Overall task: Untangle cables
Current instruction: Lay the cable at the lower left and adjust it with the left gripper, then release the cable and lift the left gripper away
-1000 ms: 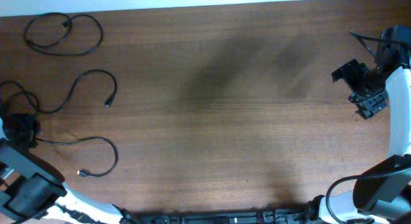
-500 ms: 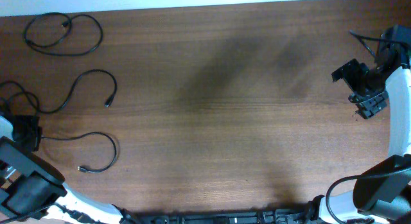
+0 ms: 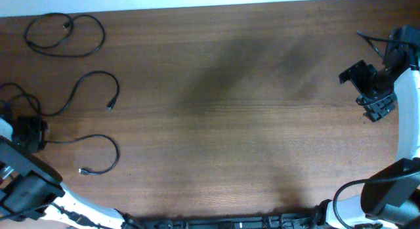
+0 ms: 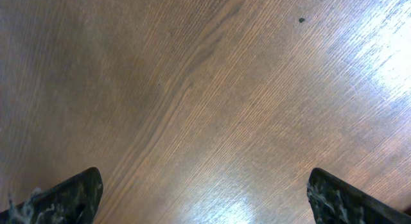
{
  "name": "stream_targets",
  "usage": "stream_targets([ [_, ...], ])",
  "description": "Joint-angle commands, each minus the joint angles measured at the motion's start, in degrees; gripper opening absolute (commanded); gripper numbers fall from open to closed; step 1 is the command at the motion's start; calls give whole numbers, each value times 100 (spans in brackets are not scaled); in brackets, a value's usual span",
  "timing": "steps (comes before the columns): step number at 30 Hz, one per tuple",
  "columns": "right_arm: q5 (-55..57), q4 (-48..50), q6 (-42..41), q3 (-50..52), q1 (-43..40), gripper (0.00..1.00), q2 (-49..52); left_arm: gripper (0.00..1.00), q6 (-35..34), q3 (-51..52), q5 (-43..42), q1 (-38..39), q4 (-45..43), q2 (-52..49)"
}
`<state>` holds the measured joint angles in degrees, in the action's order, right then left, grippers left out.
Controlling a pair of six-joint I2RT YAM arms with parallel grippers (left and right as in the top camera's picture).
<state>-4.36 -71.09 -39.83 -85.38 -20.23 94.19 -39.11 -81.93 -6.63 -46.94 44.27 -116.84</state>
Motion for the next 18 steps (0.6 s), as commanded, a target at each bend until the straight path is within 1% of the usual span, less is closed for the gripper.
stream_targets([
  [1, 55, -7, 44, -28, -7, 98, -17, 58, 11, -450, -640, -26, 192, 481],
  [2, 52, -7, 44, -28, -7, 98, -17, 64, 11, -450, -638, -24, 216, 664],
  [5, 52, -7, 44, -28, -7, 98, -17, 69, -170, -450, -745, -13, 297, 1718],
  [6, 52, -7, 44, -28, -7, 98, -17, 71, -157, -450, -1318, -7, 339, 2135],
  [7, 52, -7, 44, -28, -7, 98, -17, 70, -116, -448, -1895, 22, 391, 2326],
  [8, 52, -7, 44, -28, -7, 98, -17, 68, 382, -448, -2874, 205, 400, 2494],
  [9, 55, -7, 44, -28, -7, 98, -17, 68, 828, -448, -3338, 481, 402, 2540],
  [11, 52, -7, 44, -28, -7, 98, -17, 70, 1768, -448, -3451, 1567, 601, 2546],
  [12, 52, -7, 44, -28, -7, 98, -17, 72, 2249, -448, -3399, 2284, 693, 2546],
  [13, 33, -7, 42, -28, -4, 98, -17, 76, 2612, -448, -3038, 2990, 730, 2546],
  [14, 35, -7, 42, -28, -7, 98, -17, 88, 2750, -448, -2321, 3622, 826, 2546],
  [15, 22, -9, 42, -28, -4, 99, -17, 97, 2750, -448, -1377, 4350, 935, 2549],
  [17, -227, -365, 46, -28, -7, 98, -17, 98, 2747, -448, -597, 5174, 1128, 2559],
  [18, -343, -538, 136, -31, -7, 98, -20, 100, 2747, -448, 188, 5654, 1274, 2605],
])
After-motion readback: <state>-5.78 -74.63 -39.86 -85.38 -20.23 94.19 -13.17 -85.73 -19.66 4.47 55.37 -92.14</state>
